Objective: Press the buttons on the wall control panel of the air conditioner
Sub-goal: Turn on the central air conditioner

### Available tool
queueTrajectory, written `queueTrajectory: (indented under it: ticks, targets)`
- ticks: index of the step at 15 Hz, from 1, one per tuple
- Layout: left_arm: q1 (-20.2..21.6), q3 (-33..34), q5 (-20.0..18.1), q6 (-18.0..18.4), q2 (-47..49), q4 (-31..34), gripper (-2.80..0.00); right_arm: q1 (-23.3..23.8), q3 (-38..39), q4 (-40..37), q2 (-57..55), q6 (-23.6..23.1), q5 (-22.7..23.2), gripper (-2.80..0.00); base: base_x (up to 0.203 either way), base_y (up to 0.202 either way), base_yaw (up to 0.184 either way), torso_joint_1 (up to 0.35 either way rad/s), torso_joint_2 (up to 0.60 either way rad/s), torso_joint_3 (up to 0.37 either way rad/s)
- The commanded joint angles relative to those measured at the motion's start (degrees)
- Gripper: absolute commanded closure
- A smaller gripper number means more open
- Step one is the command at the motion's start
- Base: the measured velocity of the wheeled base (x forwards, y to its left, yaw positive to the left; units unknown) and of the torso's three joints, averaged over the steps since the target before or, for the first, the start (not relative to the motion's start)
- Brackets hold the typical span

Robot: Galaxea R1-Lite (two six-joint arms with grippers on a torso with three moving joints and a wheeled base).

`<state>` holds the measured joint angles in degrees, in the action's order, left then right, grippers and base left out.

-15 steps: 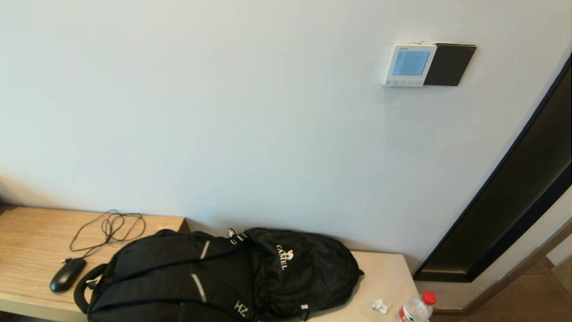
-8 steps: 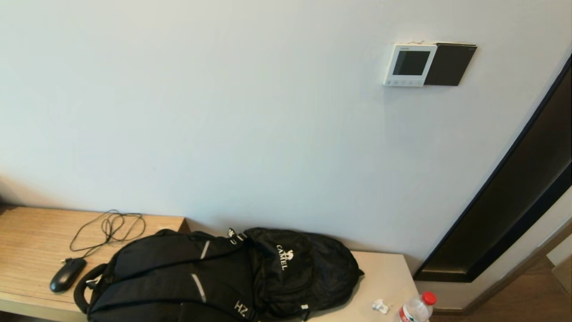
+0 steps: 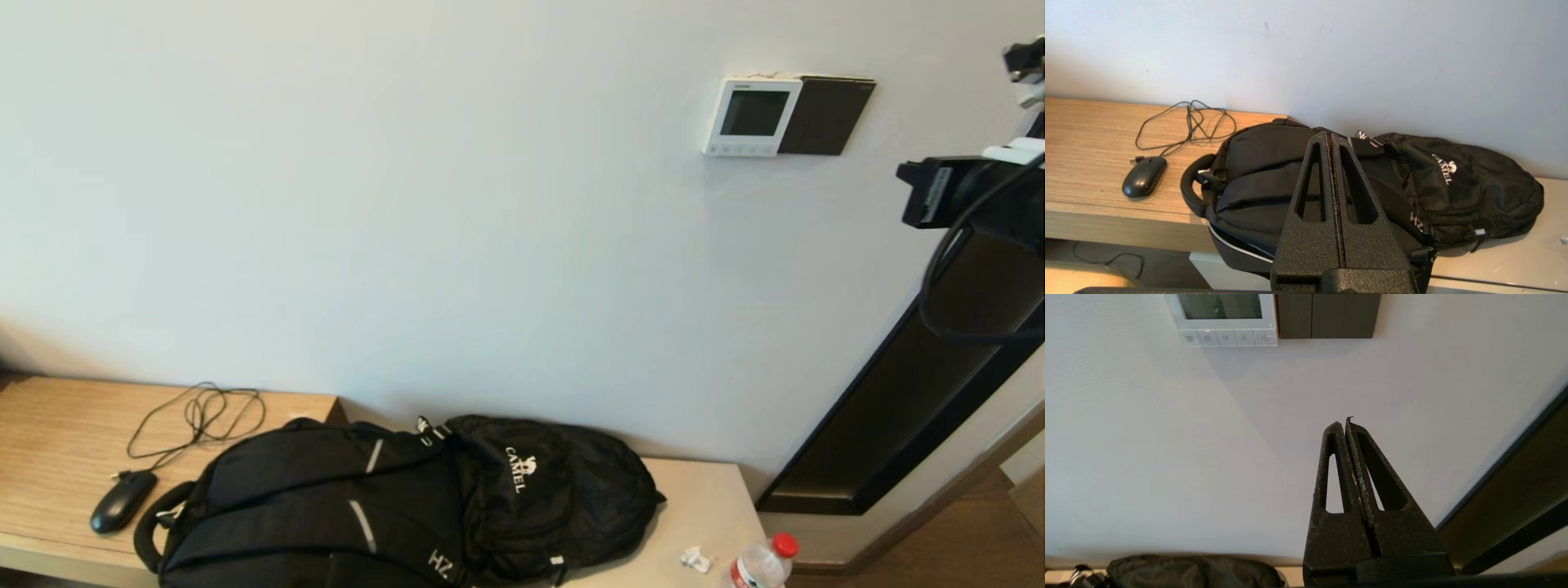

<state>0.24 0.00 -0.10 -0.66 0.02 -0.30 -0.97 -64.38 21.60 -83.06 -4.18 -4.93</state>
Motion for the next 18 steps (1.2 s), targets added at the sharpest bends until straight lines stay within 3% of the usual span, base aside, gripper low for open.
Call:
queueTrajectory:
  ticks: [1, 7, 18]
  targets:
    - [0.02, 0.0, 0.01, -0.04, -0.02, -0.01, 0.0, -1.03, -6.95, 0.31, -11.07, -0.04, -1.31, 0.0, 0.0, 0.0, 0.0, 0.0, 0.0, 0.0]
    - [0.02, 0.0, 0.01, -0.04, -0.1, -0.05, 0.0, -7.05, -17.71, 0.37, -20.39, -0.59, -6.87, 0.0, 0.0, 0.0, 0.0, 0.0, 0.0, 0.0]
    - [0.02, 0.0, 0.01, -0.04, -0.04, -0.05, 0.0, -6.26, -24.76, 0.97, -24.35, -0.91, -9.5, 0.0, 0.0, 0.0, 0.0, 0.0, 0.0, 0.0]
